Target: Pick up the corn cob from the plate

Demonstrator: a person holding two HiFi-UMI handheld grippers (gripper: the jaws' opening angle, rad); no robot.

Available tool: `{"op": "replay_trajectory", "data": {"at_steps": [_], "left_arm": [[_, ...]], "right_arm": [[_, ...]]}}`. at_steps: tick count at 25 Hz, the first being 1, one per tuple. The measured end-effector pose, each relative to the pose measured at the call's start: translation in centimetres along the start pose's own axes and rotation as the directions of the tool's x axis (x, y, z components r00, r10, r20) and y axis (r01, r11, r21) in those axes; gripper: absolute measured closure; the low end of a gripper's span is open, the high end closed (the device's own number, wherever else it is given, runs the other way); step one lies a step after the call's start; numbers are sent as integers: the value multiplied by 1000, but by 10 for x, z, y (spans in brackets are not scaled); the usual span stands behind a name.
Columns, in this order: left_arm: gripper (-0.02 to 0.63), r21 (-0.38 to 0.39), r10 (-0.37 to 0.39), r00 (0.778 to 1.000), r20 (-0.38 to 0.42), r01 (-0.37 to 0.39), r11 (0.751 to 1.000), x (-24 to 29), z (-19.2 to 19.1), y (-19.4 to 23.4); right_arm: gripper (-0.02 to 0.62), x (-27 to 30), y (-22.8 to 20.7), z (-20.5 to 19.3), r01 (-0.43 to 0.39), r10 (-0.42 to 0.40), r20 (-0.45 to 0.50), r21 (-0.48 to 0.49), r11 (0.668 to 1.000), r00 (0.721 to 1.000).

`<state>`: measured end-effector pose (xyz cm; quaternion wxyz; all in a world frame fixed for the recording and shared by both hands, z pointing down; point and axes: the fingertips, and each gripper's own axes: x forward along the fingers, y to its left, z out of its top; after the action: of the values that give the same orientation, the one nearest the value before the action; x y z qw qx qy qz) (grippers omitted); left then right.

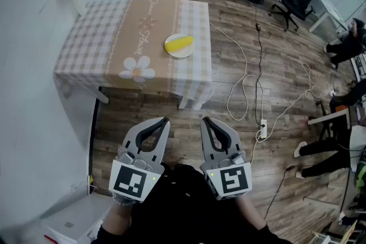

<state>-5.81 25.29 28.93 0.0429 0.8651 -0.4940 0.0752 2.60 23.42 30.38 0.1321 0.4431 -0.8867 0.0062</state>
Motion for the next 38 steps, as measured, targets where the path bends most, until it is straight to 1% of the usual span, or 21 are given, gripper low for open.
{"op": "replay_trajectory", "data": {"at_steps": [10, 15, 20, 30, 38], "left_arm": [[594, 6, -5, 1000, 11, 5, 1000, 2, 6, -12], [594, 12, 0, 1000, 12, 0, 1000, 5, 8, -19], [594, 11, 20, 1000, 16, -20, 1000, 8, 9, -28], [594, 12, 85, 996, 29, -86, 996, 15, 6, -52], [594, 3, 105, 994, 29, -105, 994, 17, 6, -76]], "right_arm": [[551, -10, -3, 3, -6, 6, 11, -4, 1000, 1000], [551, -18, -19, 5, 42, -44, 35, 56, 998, 998], [551, -26, -26, -1, 12, -14, 65, 40, 999, 998], [551, -47, -45, -20, -31, 29, 65, 26, 999, 997], [551, -65, -57, -25, -49, 47, 78, 22, 999, 996]]}}
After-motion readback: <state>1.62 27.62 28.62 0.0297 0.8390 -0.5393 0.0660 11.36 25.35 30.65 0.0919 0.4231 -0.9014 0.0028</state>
